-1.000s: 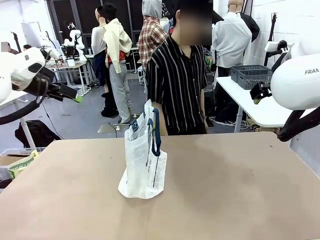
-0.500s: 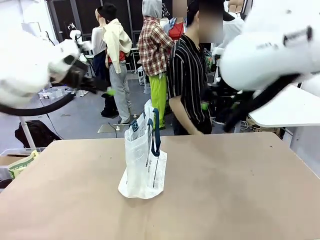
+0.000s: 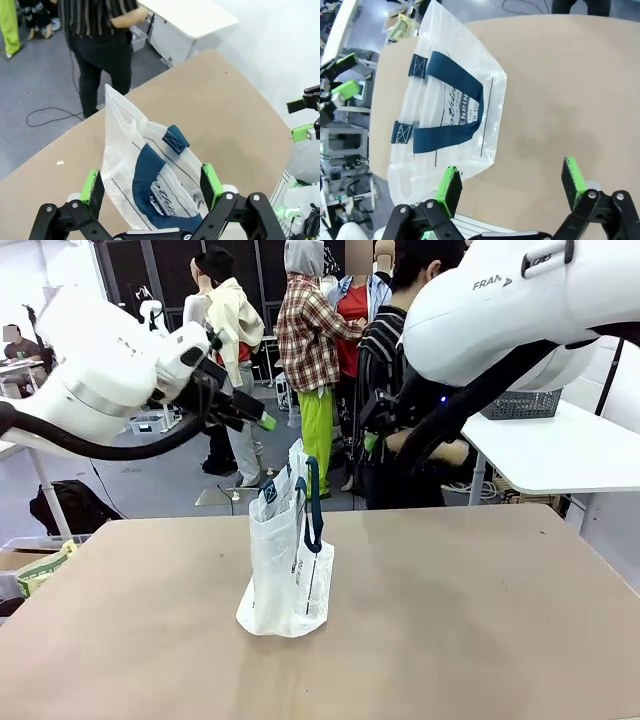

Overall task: Transfer purchased items from the store into the shopping bag.
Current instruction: Open the Reusable shopping bag in the center of the table.

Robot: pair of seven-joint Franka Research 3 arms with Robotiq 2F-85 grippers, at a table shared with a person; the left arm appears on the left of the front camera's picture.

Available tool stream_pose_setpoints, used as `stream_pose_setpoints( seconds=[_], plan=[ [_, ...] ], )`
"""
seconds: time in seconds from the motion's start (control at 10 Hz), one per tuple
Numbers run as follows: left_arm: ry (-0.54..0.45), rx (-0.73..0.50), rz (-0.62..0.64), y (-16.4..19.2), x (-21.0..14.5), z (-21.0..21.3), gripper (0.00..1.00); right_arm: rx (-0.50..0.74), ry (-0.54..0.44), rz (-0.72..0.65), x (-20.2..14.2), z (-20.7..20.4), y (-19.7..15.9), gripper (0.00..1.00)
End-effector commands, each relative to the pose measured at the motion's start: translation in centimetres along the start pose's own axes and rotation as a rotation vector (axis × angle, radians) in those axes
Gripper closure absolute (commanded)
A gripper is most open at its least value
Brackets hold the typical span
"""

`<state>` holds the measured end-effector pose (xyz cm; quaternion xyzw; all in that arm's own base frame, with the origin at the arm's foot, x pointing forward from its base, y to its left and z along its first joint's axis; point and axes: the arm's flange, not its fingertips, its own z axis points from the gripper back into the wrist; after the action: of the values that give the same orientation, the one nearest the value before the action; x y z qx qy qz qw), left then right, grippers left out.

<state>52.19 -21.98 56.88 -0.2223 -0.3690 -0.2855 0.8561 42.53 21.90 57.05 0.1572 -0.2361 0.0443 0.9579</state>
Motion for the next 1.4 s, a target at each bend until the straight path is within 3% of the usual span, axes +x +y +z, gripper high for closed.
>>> stream_pose_setpoints(
  seconds=[0.0, 0.4, 0.7, 1.3],
  plan=[
    [0.018, -0.020, 0.004, -0.3, -0.2, -1.5, 0.00, 0.009, 0.010, -0.011, 0.2, -0.5, 0.1, 0.00],
    [0.125, -0.053, 0.010, -1.2, -0.5, -5.2, 0.00, -0.020, 0.151, 0.006, 2.4, -6.1, 7.9, 0.00],
    [0.159, 0.003, 0.069, -0.4, -1.3, -5.5, 0.00, 0.021, 0.271, -0.013, 1.3, -8.8, 10.3, 0.00],
    [0.230, -0.028, 0.103, 1.1, -0.6, -9.0, 0.00, 0.009, 0.314, 0.003, 1.7, -11.7, 12.5, 0.00]
  ],
)
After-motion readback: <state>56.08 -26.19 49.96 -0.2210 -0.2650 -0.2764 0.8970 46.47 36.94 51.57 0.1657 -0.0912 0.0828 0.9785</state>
